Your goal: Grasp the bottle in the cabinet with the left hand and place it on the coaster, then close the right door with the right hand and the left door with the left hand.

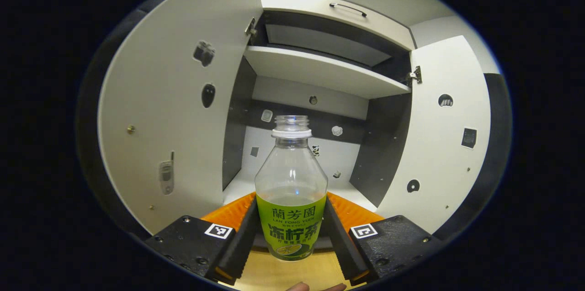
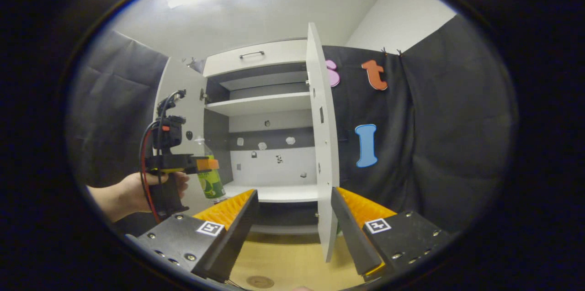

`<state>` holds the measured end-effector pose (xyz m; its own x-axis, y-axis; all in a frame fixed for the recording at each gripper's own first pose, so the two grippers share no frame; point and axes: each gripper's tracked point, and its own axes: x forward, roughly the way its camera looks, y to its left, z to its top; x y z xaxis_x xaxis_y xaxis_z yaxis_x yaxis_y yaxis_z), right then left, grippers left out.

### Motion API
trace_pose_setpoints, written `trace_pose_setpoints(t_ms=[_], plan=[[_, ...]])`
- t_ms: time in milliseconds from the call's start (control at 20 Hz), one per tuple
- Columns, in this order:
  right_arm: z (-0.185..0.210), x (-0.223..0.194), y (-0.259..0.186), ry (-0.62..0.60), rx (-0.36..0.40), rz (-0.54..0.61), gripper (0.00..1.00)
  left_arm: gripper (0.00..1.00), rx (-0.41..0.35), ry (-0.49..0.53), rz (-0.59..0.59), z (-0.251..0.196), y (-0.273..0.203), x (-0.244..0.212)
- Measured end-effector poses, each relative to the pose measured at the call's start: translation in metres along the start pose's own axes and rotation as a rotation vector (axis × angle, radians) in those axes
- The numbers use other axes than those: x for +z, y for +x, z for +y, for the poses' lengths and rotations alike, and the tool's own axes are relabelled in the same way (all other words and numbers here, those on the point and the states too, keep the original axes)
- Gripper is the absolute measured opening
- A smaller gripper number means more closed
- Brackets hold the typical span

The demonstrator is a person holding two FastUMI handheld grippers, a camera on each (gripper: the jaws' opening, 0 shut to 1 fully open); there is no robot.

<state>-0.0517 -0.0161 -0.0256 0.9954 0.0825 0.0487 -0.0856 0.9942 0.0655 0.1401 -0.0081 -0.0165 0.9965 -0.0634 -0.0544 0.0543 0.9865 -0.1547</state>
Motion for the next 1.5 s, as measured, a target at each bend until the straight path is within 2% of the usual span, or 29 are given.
trace_pose_setpoints(t_ms=[150,250,450,650,900,1050,1250,1450,1500], plan=[[0.007,0.007,0.007,-0.006,0.009,-0.015,0.96,0.79,0.037,0.072,-0.052,0.002,-0.026,0.000],[0.011,0.011,0.012,-0.003,0.002,-0.015,0.96,0.79,0.030,0.106,-0.049,-0.006,-0.042,-0.015],[0.016,0.015,0.012,0.003,0.000,-0.029,0.96,0.77,-0.055,0.050,-0.004,-0.026,-0.064,-0.064],[0.011,0.007,0.011,-0.027,-0.045,-0.001,0.96,0.80,-0.089,0.101,0.059,-0.028,-0.074,-0.131],[0.004,0.005,0.003,-0.013,-0.103,0.013,0.96,0.80,-0.215,0.132,0.168,-0.046,-0.088,-0.236],[0.003,0.008,-0.001,0.005,-0.116,0.004,0.96,0.80,-0.251,0.164,0.226,-0.050,-0.094,-0.291],[0.003,0.006,-0.007,-0.005,-0.109,-0.004,0.96,0.80,-0.319,0.152,0.240,-0.068,-0.100,-0.341],[-0.001,-0.008,-0.013,-0.044,-0.119,0.027,0.96,0.80,-0.373,0.184,0.276,-0.075,-0.107,-0.386],[-0.001,-0.012,-0.014,-0.049,-0.119,0.040,0.96,0.80,-0.407,0.184,0.276,-0.081,-0.109,-0.392]])
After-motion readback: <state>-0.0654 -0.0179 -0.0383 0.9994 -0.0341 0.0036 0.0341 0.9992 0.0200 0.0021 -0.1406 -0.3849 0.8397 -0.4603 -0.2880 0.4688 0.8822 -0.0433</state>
